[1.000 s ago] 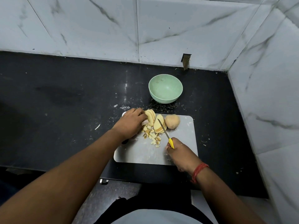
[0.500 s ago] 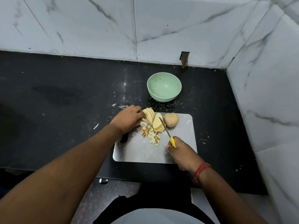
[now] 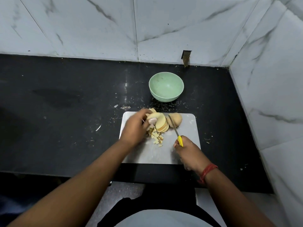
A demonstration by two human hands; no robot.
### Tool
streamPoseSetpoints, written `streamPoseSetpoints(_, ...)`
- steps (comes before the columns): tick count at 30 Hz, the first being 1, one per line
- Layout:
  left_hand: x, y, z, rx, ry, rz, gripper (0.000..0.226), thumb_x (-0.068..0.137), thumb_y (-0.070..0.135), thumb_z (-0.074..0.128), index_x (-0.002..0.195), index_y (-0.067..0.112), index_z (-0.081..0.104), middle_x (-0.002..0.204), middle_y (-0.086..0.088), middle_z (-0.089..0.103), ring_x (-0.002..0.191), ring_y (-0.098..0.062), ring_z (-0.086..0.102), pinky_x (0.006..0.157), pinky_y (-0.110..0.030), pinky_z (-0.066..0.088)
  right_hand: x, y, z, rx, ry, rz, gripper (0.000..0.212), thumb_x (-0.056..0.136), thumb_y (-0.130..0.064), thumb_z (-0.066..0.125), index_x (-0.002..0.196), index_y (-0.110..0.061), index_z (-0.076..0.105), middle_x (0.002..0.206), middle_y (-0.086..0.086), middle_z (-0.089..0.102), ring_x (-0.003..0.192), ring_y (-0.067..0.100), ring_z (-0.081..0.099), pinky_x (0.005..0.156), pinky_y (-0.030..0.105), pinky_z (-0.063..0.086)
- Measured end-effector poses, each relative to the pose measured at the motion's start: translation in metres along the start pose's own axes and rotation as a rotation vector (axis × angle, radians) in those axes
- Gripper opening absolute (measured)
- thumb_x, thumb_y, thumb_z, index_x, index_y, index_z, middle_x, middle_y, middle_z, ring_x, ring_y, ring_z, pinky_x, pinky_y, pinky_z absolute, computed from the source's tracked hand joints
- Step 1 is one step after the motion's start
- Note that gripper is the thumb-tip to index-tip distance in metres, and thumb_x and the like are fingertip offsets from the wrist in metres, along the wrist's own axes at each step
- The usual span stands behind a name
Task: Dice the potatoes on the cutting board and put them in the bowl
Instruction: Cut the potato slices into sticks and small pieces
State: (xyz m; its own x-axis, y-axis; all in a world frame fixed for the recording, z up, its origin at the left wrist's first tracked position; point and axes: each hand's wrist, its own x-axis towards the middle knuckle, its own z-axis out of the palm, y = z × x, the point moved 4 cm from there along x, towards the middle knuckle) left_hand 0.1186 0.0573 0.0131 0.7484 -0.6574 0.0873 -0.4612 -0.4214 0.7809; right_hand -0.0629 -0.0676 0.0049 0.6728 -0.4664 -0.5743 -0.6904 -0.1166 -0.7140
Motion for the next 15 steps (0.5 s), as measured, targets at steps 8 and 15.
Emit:
streamPoseSetpoints(8, -0.033, 0.028, 0.073, -0.224, -0.124, -0.217, 0.012, 0.100, 0.025, 0.067, 0.104, 0.014, 0.064, 0.101, -0.010, 0.058, 0.056, -0.022, 0.067, 0.045, -0.021, 0.050, -0.002, 0.008, -0.007, 0.168, 0.114, 0.019, 0.014, 0.099, -0.026, 0.043, 0.093, -0.015, 0.048, 0.064, 0.008, 0.044, 0.042, 0.015, 0.036, 0.039, 0.023, 0.029)
streamPoseSetpoints(15, -0.041, 0.024, 0.081, 0.064, -0.304, -0.109, 0.039, 0.104, 0.032, 0.060, 0.140, 0.017, 0.061, 0.120, -0.006, 0.056, 0.096, -0.024, 0.068, 0.081, -0.024, 0.052, -0.014, 0.022, -0.006, 0.189, 0.091, 0.028, 0.016, 0.099, -0.026, 0.043, 0.095, -0.012, 0.047, 0.067, 0.010, 0.042, 0.043, 0.015, 0.033, 0.040, 0.024, 0.027)
